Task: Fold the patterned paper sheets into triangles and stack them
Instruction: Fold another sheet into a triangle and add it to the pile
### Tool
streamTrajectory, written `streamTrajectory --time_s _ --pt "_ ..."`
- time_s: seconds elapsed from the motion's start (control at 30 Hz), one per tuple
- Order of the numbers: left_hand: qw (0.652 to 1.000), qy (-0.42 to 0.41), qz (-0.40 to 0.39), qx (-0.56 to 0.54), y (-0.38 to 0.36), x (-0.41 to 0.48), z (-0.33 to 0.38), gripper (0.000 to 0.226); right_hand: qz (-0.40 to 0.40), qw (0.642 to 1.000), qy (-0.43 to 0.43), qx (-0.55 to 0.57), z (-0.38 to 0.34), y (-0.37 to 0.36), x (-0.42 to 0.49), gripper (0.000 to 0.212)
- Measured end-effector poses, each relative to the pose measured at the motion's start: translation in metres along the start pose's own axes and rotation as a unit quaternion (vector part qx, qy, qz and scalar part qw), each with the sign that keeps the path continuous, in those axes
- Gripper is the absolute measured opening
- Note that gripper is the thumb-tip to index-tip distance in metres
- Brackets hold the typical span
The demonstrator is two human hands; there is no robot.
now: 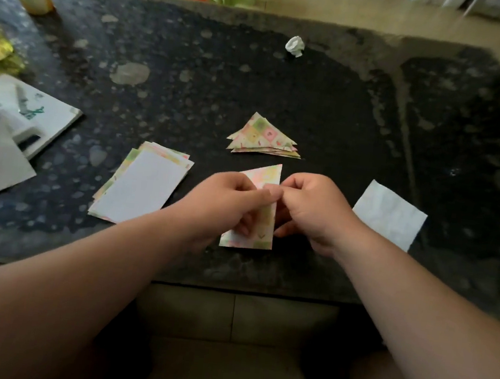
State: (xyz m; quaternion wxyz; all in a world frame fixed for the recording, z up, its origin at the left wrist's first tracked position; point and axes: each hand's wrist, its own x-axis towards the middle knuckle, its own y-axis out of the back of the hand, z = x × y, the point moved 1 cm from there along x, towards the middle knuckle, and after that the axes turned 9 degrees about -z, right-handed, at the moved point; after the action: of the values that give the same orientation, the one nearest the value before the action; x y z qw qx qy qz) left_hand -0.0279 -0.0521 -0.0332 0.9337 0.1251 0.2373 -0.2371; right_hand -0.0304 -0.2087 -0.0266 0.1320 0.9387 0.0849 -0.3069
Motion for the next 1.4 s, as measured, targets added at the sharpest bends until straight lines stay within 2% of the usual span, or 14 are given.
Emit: streamTrajectory --time_s 0.07,0.17,0.4,0.67,1.23,1.4 --pt "0.993 0.006 -0.062 -0.104 -0.005 0.005 -0.001 0.062 -0.062 0.992 0.013 0.112 0.002 0.002 -0.004 0.025" --pt "0.984 0.005 -0.099 -0.146 -0.005 0.014 -0.003 0.035 -0.108 0.974 0.015 0.201 0.006 0.007 -0.007 0.026" --pt "0.972 -0.008 -0.153 -0.176 -0.005 0.021 -0.01 0.02 -0.086 0.985 0.008 0.149 0.017 0.015 -0.001 0.014" --pt "0.977 -0.014 -0.133 -0.164 -0.005 0.025 -0.014 0.023 -0.073 0.988 -0.005 0.134 0.02 0.014 0.002 0.006" --pt "0.986 0.003 -0.111 -0.126 -0.005 0.024 -0.01 0.031 -0.075 0.987 0.002 0.142 0.022 0.024 0.001 0.009" --pt "0.991 0.008 -0.095 -0.091 -0.008 0.025 -0.009 0.023 -0.072 0.989 0.003 0.133 0.025 0.028 -0.001 0.011"
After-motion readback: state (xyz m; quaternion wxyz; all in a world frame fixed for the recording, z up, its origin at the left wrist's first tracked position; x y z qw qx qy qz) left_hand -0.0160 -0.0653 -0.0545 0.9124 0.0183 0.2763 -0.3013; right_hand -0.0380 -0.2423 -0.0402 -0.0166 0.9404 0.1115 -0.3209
